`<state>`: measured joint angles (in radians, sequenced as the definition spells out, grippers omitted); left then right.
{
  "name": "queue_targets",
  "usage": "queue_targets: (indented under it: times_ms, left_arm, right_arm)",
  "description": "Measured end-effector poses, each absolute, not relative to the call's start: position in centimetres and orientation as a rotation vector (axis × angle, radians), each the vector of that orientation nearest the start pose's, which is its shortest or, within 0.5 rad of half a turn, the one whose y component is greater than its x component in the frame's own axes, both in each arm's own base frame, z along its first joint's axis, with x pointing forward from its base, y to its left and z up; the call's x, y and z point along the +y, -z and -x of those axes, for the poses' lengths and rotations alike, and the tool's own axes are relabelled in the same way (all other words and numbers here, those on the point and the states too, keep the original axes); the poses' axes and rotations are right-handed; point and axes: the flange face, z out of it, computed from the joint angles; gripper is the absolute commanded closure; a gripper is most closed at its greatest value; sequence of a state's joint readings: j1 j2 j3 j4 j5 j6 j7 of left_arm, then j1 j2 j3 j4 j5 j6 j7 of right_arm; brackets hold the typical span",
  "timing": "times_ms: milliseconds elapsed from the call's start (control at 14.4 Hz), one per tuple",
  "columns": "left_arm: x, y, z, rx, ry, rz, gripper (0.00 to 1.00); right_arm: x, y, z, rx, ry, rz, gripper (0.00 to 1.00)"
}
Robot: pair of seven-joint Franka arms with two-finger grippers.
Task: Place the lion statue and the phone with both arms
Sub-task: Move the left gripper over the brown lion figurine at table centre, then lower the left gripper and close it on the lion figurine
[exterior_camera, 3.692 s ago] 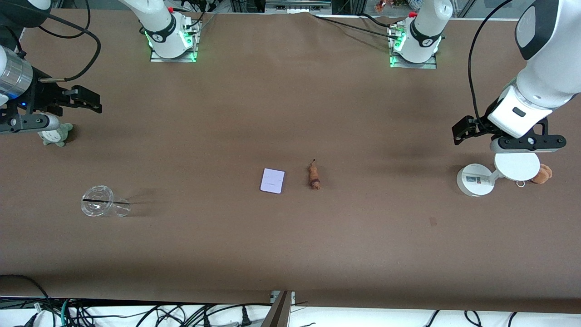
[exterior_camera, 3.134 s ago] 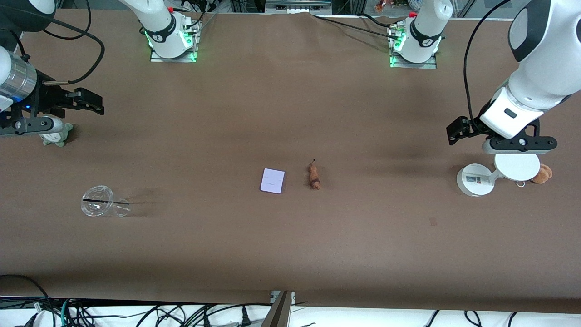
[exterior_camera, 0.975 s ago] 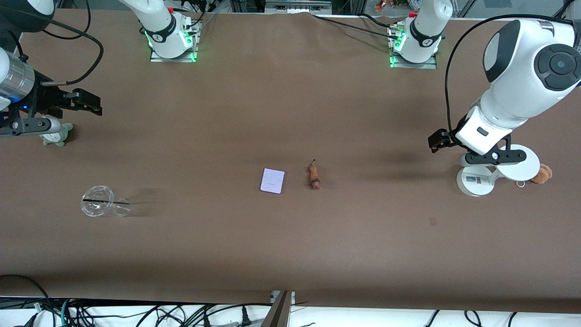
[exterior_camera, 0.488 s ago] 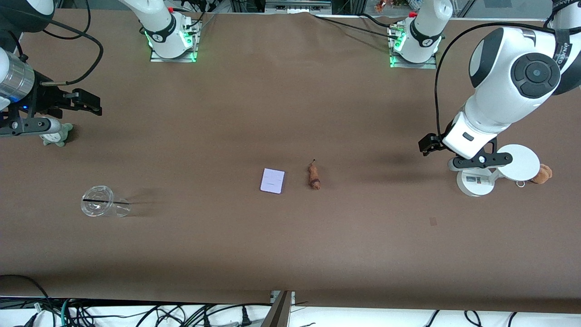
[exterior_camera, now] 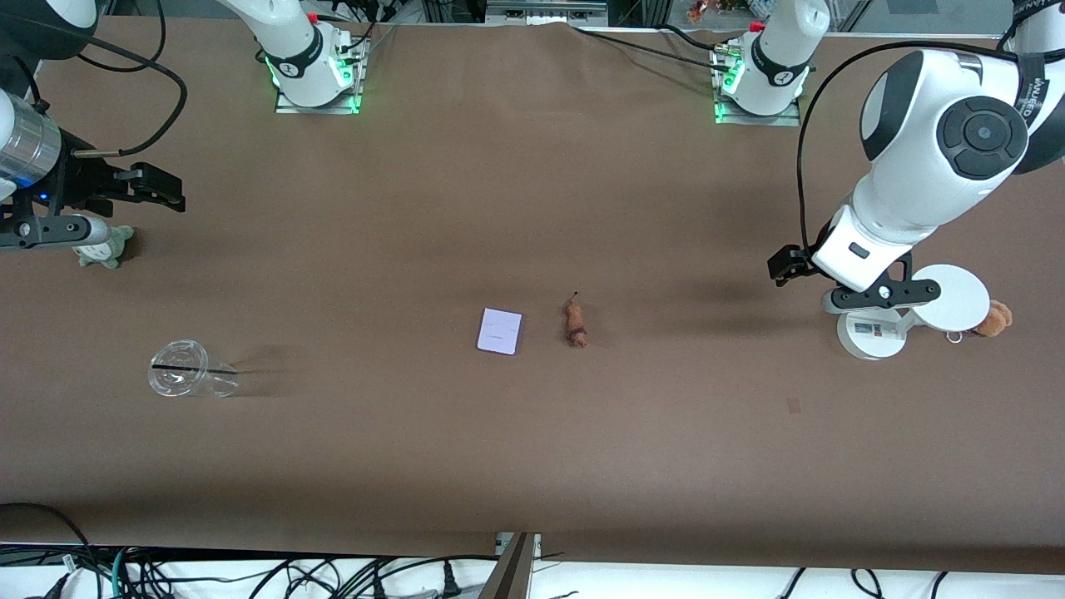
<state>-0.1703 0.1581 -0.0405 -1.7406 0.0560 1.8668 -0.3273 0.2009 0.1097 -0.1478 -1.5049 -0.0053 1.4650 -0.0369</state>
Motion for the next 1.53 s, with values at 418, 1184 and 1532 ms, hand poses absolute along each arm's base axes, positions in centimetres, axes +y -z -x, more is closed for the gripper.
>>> queue_targets:
  times_ms: [418,1184,1532]
  left_arm:
    - [-13.4,-46.8,-60.3,-0.222,-0.028,3.110,0.00]
    - [-31.6,-39.4,-61.5,-0.609,-0.033,3.180,0.00]
    - [-42.7,-29.9,-60.5,-0.760,0.023,3.120,0.00]
  right_arm:
    - [3.4,-58.5,-57.4,-0.141,-0.234,3.152,0.00]
    - [3.4,-58.6,-57.4,-0.139,-0.233,3.153,0.00]
    - [3.3,-58.6,-57.4,-0.136,-0.233,3.153,0.00]
